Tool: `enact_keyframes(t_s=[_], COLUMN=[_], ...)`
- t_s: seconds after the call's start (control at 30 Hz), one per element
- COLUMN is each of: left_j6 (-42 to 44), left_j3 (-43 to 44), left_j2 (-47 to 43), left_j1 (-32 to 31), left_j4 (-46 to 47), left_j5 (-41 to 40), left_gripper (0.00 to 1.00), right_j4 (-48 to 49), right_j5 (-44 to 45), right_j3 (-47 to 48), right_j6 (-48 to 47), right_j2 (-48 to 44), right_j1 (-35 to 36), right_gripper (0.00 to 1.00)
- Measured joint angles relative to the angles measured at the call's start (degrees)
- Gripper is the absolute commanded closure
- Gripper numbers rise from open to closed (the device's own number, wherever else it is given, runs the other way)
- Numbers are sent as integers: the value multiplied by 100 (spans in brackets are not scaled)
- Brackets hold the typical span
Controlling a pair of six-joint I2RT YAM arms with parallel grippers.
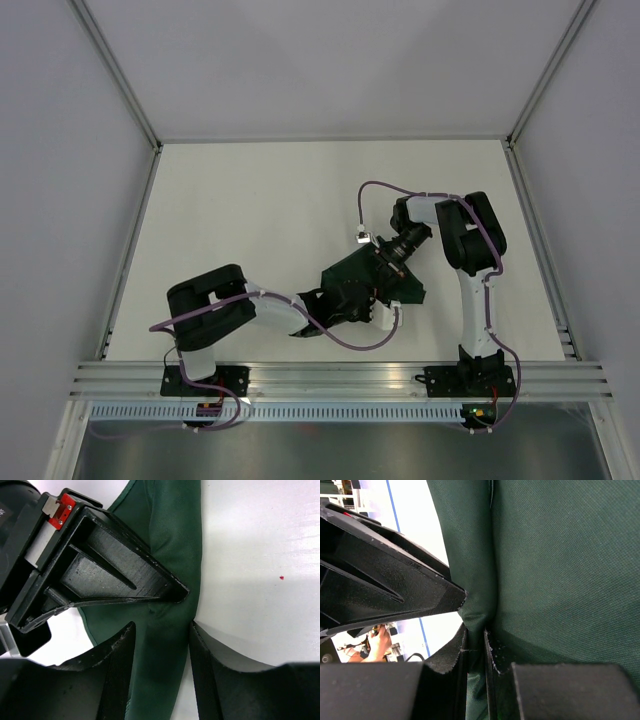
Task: Fold the napkin, place the utensils inside, and roll it up
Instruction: Roll the napkin with the utensil
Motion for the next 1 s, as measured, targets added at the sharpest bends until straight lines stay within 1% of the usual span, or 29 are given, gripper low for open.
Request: enact_keyframes(t_s=[0.07, 0.1, 0.2, 0.3, 0.37, 0.4, 0.47, 0.53, 0.57, 0.6, 0.63, 0.73, 0.77, 0.9, 1.0], left_j6=[-2, 0, 2, 2, 4, 4, 2, -2, -22, -42, -94, -232, -319, -704, -1054], left_j3=[39, 72, 157, 308, 413, 459, 564, 697, 763, 841, 964, 1137, 1207, 1386, 1513], left_j2=[2, 9, 59, 118, 144, 160, 175, 192, 201, 214, 232, 264, 282, 330, 374], left_j1=[66, 92, 129, 149, 149, 157, 173, 205, 216, 232, 258, 339, 374, 501, 551], left_j4=[-68, -116, -256, -472, -605, -671, -848, -1075, -1189, -1316, -1502, -1733, -1816, -2037, -2170], left_j5=[177, 260, 439, 542, 560, 584, 634, 726, 763, 824, 918, 1108, 1189, 1484, 1690], left_gripper=[52, 58, 68, 80, 85, 91, 96, 98, 98, 98, 98, 98, 98, 98, 98], right_j4=[-31, -52, -114, -155, -179, -184, -186, -190, -190, -188, -181, -129, -81, 407, 1161], right_j5=[11, 22, 61, 116, 149, 160, 177, 195, 201, 219, 236, 352, 393, 533, 706], right_j3=[20, 35, 85, 114, 120, 122, 122, 122, 122, 122, 122, 116, 98, 24, 22], right_j6=[0, 0, 0, 0, 0, 0, 7, 22, 35, 61, 79, 190, 240, 573, 957], right_j2=[20, 33, 70, 83, 83, 83, 83, 81, 81, 70, 59, -68, -146, -568, -933], right_j1=[-13, -17, -26, -37, -57, -61, -70, -81, -85, -92, -92, -92, -96, -131, -258], right_gripper=[100, 99, 100, 99, 99, 99, 98, 92, 86, 82, 74, 66, 61, 55, 54])
